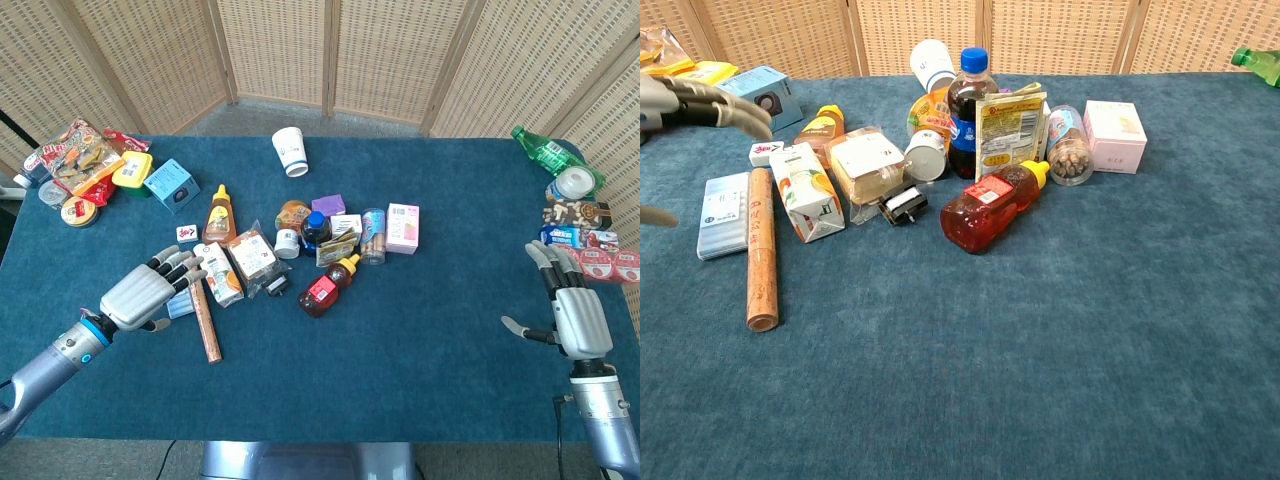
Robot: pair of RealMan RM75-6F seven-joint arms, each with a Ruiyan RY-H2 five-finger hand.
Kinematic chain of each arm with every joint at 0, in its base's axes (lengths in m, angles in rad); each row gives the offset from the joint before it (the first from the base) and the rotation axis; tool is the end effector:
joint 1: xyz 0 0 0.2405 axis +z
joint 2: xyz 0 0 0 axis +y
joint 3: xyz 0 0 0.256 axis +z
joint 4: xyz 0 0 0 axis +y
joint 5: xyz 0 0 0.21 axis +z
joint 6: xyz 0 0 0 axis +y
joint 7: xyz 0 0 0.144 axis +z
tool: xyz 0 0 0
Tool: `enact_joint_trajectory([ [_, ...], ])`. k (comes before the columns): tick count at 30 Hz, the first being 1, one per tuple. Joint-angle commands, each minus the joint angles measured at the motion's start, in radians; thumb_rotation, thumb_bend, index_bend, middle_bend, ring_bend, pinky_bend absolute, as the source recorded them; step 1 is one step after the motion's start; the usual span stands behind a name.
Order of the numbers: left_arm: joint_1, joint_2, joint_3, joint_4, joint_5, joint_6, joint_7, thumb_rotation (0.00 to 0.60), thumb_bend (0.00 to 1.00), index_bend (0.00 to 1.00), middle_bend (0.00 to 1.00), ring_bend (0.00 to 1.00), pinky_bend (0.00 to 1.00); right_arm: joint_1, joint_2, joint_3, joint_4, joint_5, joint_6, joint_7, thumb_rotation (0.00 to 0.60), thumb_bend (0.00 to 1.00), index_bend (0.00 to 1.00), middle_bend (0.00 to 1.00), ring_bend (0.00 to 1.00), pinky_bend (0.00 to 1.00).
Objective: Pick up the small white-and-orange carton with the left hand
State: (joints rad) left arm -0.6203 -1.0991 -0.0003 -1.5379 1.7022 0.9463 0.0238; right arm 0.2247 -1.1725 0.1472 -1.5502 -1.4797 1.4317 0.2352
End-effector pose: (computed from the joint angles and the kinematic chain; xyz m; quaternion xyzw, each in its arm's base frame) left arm -0.2230 0.3017 0.0919 -0.8521 -0.2355 -0.2861 0.3697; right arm -0.2851 -0.2438 0.1565 0.5585 -0.4071 0.5043 0.5177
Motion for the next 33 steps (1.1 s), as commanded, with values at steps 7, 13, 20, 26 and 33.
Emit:
enact_joint_trajectory([
  [7,-0.069,-0.031,-0.005,-0.007,-0.074,-0.128,0.073,0.600,0.23,0.13,0.00,0.00,0.08,-0.002,0.000,0.001,-0.001,0.000,0.004,0.002,0.600,0.00,0.00,0.00,0.00,0.00],
  [13,-0.110,-0.050,-0.029,-0.015,-0.121,-0.173,0.122,0.600,0.22,0.13,0.00,0.00,0.08,-0.002,0.000,0.002,0.002,0.001,0.002,0.004,0.600,0.00,0.00,0.00,0.00,0.00],
  [20,-0.131,-0.062,-0.032,-0.017,-0.153,-0.191,0.151,0.600,0.23,0.13,0.00,0.00,0.08,-0.002,0.001,0.004,0.004,0.004,0.002,0.013,0.600,0.00,0.00,0.00,0.00,0.00],
  [26,-0.145,-0.068,-0.027,-0.015,-0.179,-0.212,0.168,0.600,0.22,0.13,0.00,0.00,0.10,-0.003,-0.001,0.004,0.007,-0.001,0.008,0.018,0.600,0.00,0.00,0.00,0.00,0.00],
  [33,-0.170,-0.083,-0.024,-0.025,-0.230,-0.258,0.215,0.600,0.22,0.14,0.00,0.00,0.12,-0.003,-0.001,0.004,0.007,-0.002,0.009,0.018,0.600,0.00,0.00,0.00,0.00,0.00],
])
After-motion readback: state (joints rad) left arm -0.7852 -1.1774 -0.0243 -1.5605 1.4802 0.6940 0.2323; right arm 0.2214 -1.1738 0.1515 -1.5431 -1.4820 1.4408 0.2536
